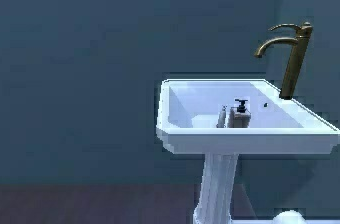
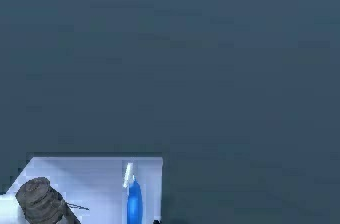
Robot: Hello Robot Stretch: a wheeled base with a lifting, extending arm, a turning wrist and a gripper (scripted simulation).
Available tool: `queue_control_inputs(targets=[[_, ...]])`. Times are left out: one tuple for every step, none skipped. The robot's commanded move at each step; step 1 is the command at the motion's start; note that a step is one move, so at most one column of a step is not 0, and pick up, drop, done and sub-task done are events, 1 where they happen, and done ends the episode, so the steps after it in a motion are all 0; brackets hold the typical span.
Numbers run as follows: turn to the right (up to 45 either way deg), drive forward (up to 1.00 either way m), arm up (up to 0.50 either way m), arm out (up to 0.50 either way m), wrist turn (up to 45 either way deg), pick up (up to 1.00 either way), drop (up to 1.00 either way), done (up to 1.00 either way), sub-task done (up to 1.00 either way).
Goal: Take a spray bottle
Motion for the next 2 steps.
queue_control_inputs(targets=[[0.0,0.00,0.00,0.00,0.0,1.00,0.00,0.00,0.00],[0.0,0.00,0.10,0.00,0.0,0.00,0.00,0.00,0.00]])
